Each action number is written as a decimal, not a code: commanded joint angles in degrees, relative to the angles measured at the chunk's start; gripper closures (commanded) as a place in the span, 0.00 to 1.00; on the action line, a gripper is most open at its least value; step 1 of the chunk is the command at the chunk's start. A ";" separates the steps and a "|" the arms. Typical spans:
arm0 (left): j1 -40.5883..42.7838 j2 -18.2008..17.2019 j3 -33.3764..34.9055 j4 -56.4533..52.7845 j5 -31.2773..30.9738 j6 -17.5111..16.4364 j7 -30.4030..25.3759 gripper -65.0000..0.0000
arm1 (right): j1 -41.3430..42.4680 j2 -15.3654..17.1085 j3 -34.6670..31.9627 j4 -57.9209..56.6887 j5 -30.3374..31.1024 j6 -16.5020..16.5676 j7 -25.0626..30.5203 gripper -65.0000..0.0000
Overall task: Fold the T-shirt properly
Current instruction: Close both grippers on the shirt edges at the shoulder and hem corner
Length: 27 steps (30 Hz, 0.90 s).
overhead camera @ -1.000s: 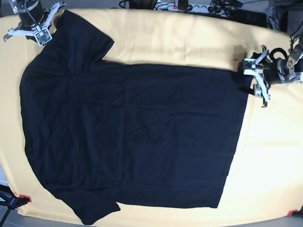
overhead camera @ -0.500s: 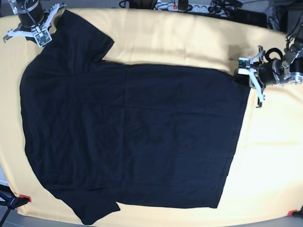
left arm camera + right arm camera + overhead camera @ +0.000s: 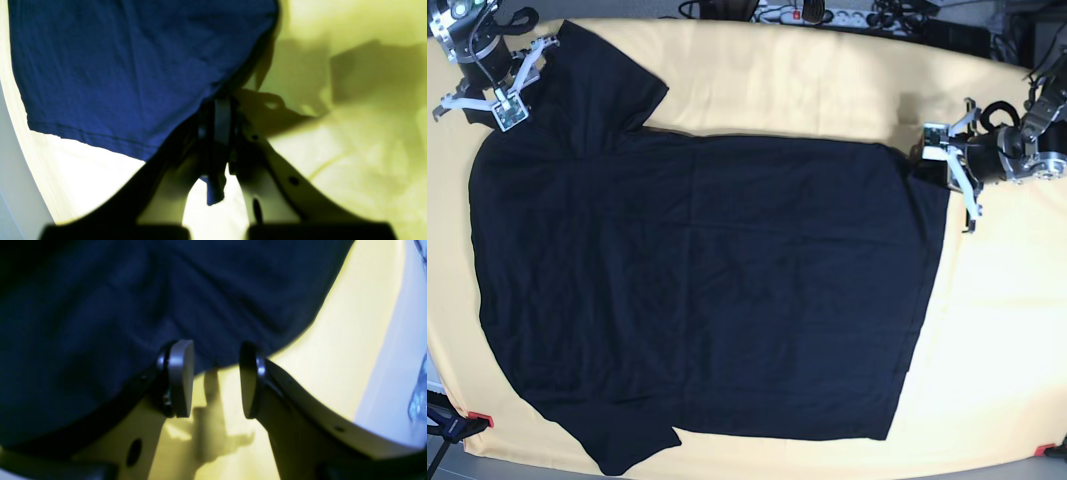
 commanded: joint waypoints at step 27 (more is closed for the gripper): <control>-0.66 -1.99 -0.63 0.68 -0.74 0.70 -0.04 1.00 | 5.29 3.98 0.42 -8.44 13.97 14.84 -5.49 0.61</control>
